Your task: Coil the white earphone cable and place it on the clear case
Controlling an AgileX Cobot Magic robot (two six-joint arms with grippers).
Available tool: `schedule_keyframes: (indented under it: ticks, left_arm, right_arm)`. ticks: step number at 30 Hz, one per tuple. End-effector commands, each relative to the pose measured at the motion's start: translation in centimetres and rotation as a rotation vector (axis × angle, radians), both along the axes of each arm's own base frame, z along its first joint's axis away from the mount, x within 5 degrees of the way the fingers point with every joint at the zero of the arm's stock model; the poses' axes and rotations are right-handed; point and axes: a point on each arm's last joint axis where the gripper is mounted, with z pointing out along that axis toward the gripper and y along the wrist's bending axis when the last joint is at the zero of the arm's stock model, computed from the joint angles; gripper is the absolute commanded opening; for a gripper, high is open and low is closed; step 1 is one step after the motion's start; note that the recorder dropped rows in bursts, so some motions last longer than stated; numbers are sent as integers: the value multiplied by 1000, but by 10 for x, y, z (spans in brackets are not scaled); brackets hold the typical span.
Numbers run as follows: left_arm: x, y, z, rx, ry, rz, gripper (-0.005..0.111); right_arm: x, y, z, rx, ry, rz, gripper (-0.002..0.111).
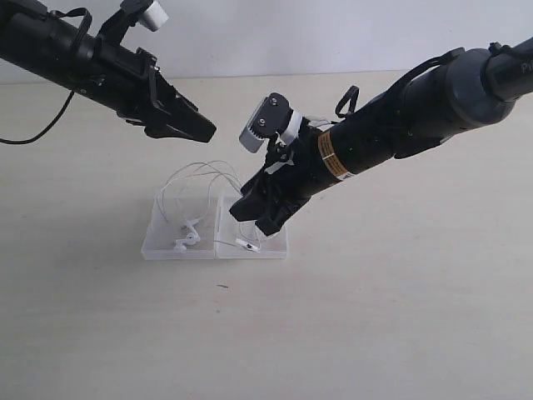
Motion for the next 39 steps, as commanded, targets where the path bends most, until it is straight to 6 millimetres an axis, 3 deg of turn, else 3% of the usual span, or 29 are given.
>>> schedule_keyframes:
  ticks: [1, 14, 20, 35, 39]
  left_arm:
    - [0, 0, 7, -17, -10, 12, 66]
    - [0, 0, 7, -17, -10, 12, 66]
    - [0, 0, 7, -19, -9, 11, 66]
    - [0, 0, 7, -19, -9, 11, 66]
    - [0, 0, 7, -19, -9, 11, 66]
  right_arm:
    - [-2, 0, 1, 14, 26, -9, 45]
    - [-7, 3, -1, 62, 159, -43, 36]
    - [-8, 3, -14, 47, 192, -47, 36]
    - [-12, 3, -15, 62, 270, -80, 36]
    - [-8, 0, -17, 37, 250, -125, 44]
